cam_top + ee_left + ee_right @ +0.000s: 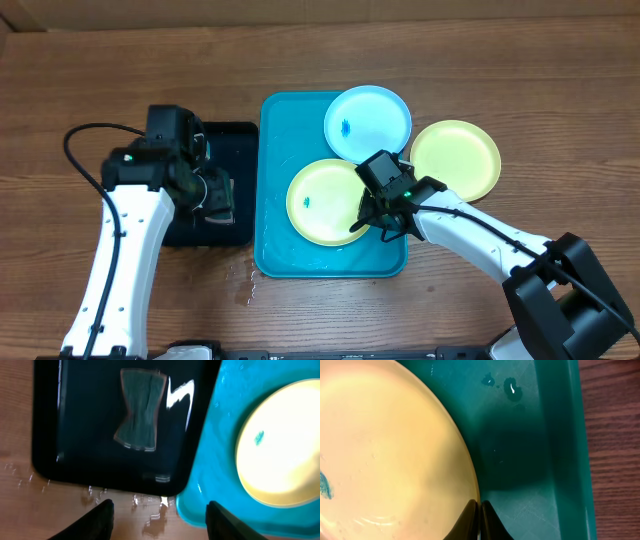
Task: Clean dirty plates on tray and stack at the side
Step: 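Lower the left gripper onto the black tray and grasp the sponge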
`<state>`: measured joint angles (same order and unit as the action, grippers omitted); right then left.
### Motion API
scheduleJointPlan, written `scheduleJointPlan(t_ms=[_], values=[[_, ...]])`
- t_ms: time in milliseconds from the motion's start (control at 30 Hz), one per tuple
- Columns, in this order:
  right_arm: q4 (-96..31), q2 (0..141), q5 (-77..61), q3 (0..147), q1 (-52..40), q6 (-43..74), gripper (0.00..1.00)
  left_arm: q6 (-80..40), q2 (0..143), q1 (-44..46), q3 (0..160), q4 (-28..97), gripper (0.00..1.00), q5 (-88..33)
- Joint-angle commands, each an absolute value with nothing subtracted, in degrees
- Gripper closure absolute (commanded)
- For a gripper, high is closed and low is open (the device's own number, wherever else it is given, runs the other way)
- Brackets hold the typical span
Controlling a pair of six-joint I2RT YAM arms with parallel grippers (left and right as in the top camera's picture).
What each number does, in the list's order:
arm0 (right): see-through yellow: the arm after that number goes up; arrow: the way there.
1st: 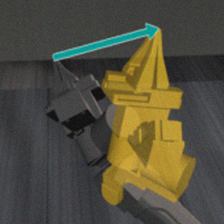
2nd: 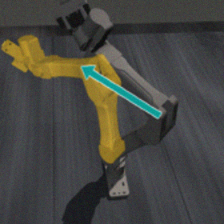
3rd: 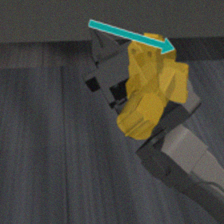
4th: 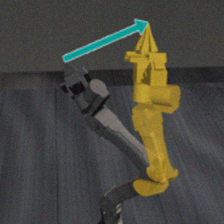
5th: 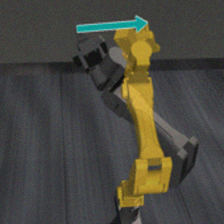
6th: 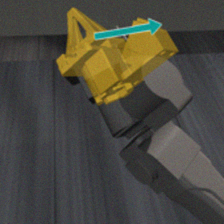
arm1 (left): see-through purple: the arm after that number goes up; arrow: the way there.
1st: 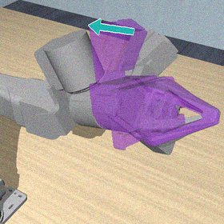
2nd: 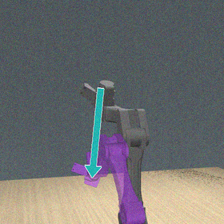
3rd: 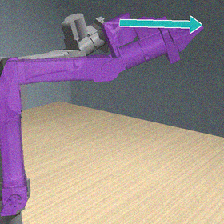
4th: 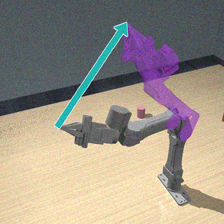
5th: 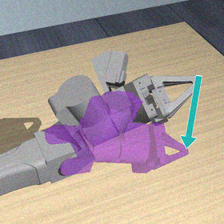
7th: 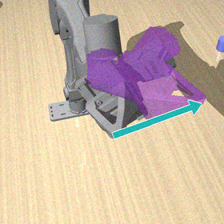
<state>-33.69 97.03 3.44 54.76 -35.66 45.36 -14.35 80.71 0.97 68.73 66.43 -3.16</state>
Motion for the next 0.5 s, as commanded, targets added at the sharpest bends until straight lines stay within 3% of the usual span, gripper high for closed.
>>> scheduleJointPlan(t_ms=[0,467], values=[[-33.5,96.8,4.3,56.2,-35.9,44.9,0.96,-11.4,81.7,0.8,64.9,62.2,0.44,-2.6],[-33.6,97.2,5.1,56.2,-35.9,44.9,0.96,-6.3,91.4,0.8,61.3,50.9,0.51,-3.0]])
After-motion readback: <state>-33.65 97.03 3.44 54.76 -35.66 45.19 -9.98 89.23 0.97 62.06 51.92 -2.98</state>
